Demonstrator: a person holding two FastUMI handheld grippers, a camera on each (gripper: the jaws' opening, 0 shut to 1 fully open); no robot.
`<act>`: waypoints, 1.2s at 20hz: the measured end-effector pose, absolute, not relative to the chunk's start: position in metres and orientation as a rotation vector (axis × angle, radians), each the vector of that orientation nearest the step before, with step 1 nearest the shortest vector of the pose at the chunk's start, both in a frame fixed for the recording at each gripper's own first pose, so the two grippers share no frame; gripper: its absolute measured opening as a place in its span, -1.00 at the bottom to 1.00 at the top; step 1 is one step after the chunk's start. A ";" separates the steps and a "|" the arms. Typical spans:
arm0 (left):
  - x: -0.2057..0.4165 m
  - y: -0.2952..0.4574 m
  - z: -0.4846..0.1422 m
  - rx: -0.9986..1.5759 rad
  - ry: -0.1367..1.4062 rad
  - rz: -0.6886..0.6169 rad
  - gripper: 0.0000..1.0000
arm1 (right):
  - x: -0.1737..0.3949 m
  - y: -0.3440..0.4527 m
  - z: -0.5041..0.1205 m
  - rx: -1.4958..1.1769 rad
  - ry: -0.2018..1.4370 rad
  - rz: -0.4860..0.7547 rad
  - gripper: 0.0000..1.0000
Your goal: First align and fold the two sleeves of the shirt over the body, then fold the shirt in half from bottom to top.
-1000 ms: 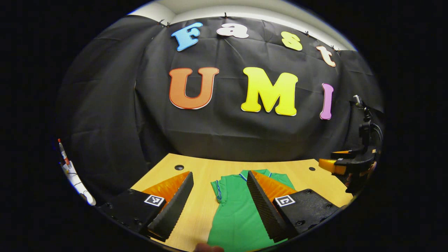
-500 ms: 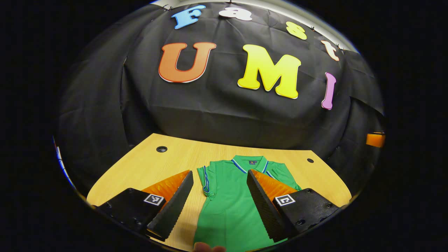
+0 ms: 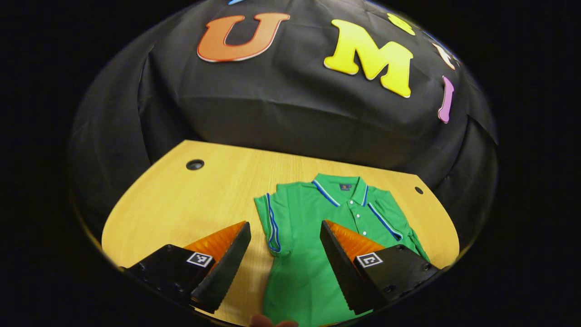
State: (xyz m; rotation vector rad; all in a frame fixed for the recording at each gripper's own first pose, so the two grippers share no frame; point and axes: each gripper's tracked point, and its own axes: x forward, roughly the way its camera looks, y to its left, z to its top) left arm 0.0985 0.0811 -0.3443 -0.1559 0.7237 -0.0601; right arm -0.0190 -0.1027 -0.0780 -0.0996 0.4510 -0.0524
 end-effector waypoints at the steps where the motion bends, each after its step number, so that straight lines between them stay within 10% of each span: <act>1: 0.100 0.083 -0.355 -0.152 0.754 -0.062 0.98 | -0.023 -0.108 -0.083 -0.097 0.468 -0.067 0.86; 12: 0.124 0.101 -0.415 -0.160 0.928 -0.052 0.78 | -0.035 -0.129 -0.117 -0.024 0.572 -0.151 0.89; 14: 0.128 0.107 -0.419 -0.126 0.942 -0.047 0.59 | -0.036 -0.130 -0.126 0.004 0.595 -0.164 0.86; 19: 0.136 0.115 -0.414 -0.067 0.929 -0.039 -0.67 | -0.034 -0.131 -0.134 0.042 0.612 -0.177 0.89; 24: 0.142 0.111 -0.403 -0.055 0.915 -0.086 -0.92 | -0.032 -0.128 -0.142 0.066 0.620 -0.178 0.89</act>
